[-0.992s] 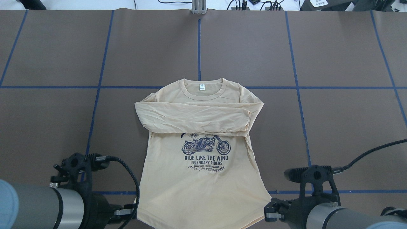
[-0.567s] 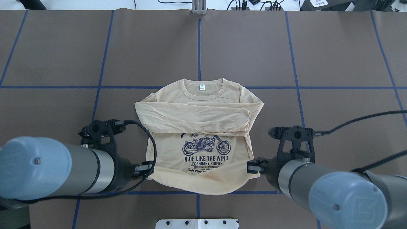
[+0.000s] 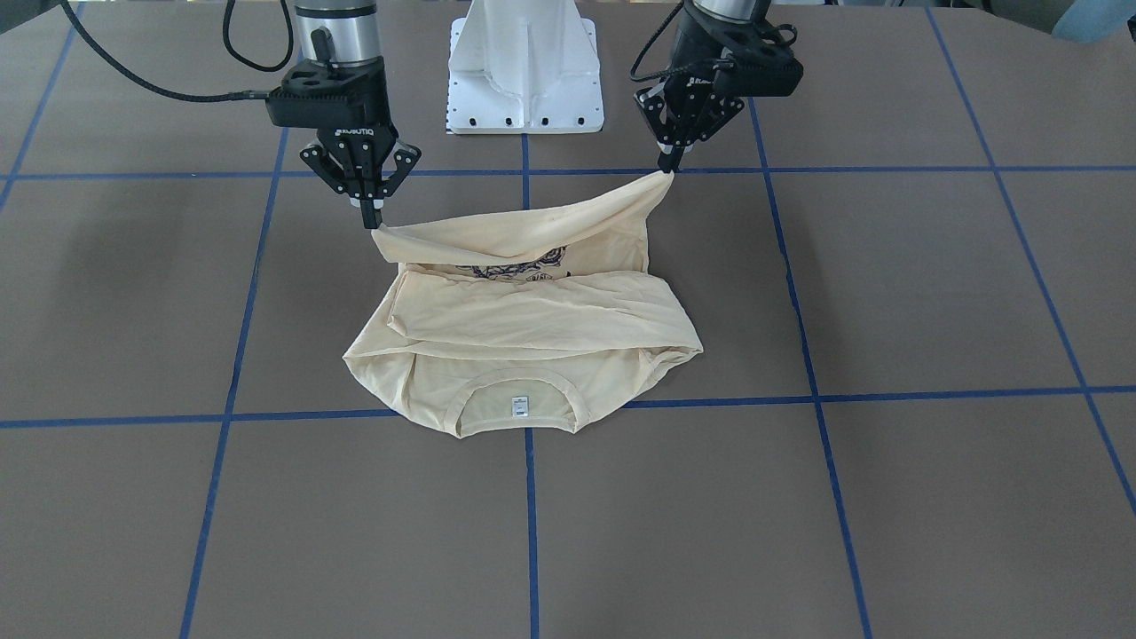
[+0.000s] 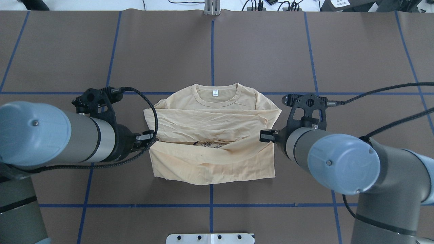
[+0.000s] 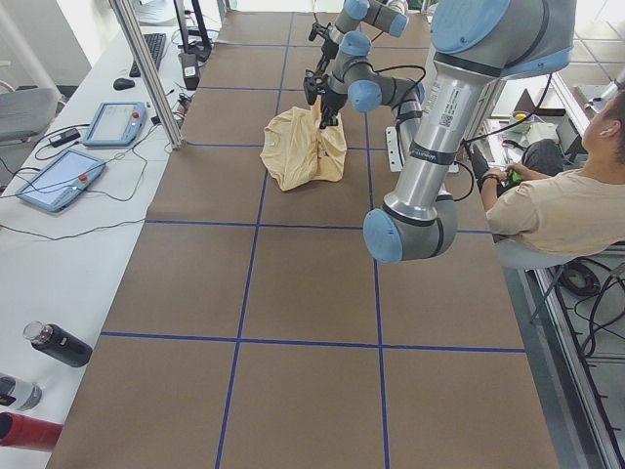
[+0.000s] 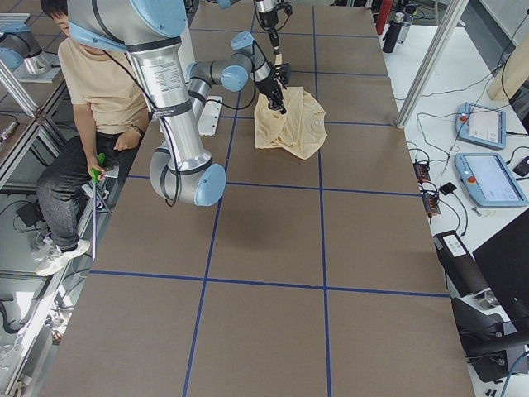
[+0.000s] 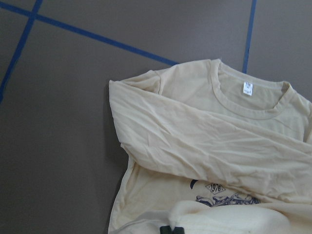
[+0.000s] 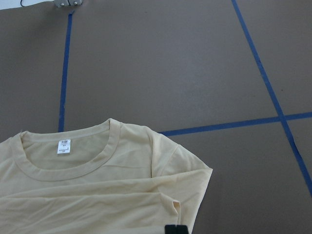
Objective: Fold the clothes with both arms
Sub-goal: 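Open both grippers and raise them away from the folded shirt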
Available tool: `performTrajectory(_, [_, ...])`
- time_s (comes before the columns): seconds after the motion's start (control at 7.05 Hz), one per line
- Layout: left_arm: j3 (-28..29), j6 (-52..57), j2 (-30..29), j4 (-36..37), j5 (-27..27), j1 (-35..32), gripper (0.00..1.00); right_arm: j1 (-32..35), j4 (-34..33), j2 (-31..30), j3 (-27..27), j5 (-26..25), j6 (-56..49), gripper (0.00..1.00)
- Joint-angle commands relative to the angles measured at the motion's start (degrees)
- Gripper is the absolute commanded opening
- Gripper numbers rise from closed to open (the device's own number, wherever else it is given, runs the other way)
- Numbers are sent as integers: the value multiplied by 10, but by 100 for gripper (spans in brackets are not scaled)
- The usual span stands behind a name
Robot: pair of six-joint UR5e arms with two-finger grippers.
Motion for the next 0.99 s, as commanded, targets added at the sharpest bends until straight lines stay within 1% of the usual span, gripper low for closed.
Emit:
performTrajectory(0.0, [78,7,-14,-53,40,-22,0,29,1,17,-36,-2,-15,0])
performTrajectory(0.14, [127,20,-21,-88,41,-29,0,38,28,27,-72,-2,-16,0])
performTrajectory(0.28, [183,34,-32,-137,43,-34,0,44,86,28,-120,-2,-16,0])
performTrajectory(0.43, [250,35,-46,-180,62,-34,0,46,131,32,-166,-2,-17,0])
performTrajectory(0.57, [302,36,-58,-204,69,-33,0,46,149,35,-201,-2,-18,0])
performTrajectory(0.71, [334,36,-61,-220,70,-33,0,46,166,36,-231,-2,-20,0])
performTrajectory(0.85, [354,37,-61,-242,70,-34,0,50,180,36,-241,-2,-34,0])
